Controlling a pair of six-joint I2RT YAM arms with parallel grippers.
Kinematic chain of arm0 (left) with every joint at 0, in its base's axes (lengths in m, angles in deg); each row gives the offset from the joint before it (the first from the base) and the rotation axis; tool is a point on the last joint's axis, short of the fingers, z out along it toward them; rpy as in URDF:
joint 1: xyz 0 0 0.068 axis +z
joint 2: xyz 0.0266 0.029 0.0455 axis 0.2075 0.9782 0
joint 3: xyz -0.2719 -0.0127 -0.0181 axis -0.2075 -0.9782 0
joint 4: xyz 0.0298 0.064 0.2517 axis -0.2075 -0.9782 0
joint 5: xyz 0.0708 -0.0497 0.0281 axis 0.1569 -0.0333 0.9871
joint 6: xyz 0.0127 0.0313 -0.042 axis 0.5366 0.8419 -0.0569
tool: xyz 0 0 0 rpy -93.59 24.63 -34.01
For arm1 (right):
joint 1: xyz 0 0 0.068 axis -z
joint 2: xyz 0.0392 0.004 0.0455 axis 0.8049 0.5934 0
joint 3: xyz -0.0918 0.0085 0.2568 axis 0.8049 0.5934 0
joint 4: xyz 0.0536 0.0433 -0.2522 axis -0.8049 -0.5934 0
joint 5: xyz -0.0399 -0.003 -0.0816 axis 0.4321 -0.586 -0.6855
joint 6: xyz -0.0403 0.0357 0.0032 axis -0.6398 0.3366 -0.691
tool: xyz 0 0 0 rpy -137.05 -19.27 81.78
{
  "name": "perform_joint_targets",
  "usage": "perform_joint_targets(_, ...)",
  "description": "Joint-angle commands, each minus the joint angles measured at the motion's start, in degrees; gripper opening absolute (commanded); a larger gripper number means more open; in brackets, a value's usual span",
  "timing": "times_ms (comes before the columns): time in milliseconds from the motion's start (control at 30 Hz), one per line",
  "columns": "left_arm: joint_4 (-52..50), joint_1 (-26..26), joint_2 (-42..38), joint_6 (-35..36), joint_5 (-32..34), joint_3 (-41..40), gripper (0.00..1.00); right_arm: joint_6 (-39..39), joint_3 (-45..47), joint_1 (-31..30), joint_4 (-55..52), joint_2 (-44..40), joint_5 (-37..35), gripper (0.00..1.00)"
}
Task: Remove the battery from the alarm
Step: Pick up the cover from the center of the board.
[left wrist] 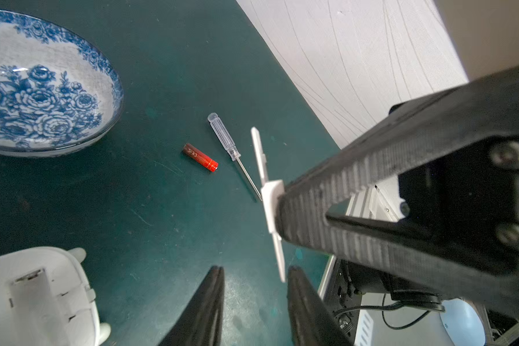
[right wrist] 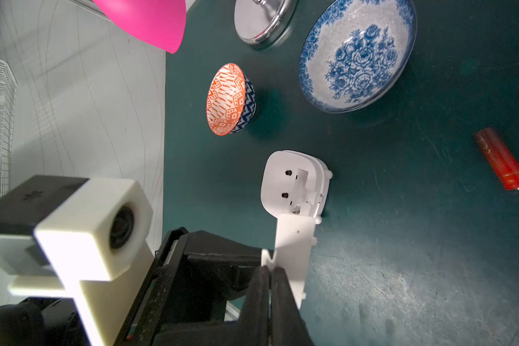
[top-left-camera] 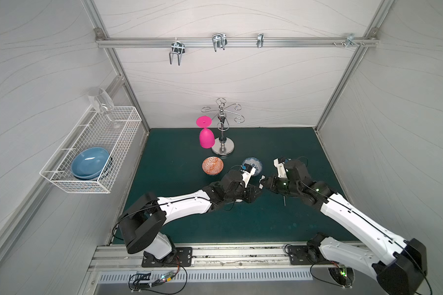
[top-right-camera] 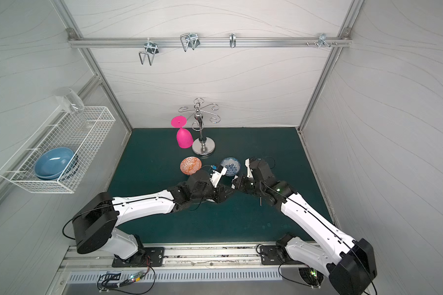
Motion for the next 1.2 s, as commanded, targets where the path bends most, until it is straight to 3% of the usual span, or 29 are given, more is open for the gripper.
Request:
perform_joint_targets(0,3.8,-0.4,0.3,1.8,-0.9,2.0,0.38,0.5,-0.1,-0.3,-0.2,-1.2,2.0,0.08)
perform_joint_targets(233,6.1,-0.4,-0.1,3.2,-2.0,1.0,0.38,2.7,0.7,-0.4,0.9,-1.8,3.6,0.08)
perform_joint_targets(567,5.5,-0.4,-0.1,4.3,-2.4,1.2,0.07,2.6,0.8,-0.4,0.2,-1.5,3.8,0.11)
perform_joint_targets(633,5.4,-0.4,-0.3,4.4,-2.4,1.1,0.02,2.3,0.7,-0.4,0.0,-1.5,3.6,0.17)
perform_joint_targets(767,2.9,-0.4,-1.7,6.9,-1.4,0.8,0.0,0.3,-1.7,1.2,-3.5,-3.5,3.3,0.45)
perform_joint_targets(900,-3.4,-0.5,-4.6,15.1,2.1,0.1,0.0,-0.9,-6.1,5.3,-9.9,-7.5,6.9,0.66)
perform_joint_targets(967,-5.9,-0.7,-6.3,21.3,5.1,-0.8,0.0,2.8,-8.2,7.9,-14.1,-9.0,9.6,0.72)
perform_joint_targets(1167,-7.7,-3.9,-9.5,44.0,14.1,-3.3,0.0,24.9,-11.7,12.5,-24.0,-8.5,17.8,0.69)
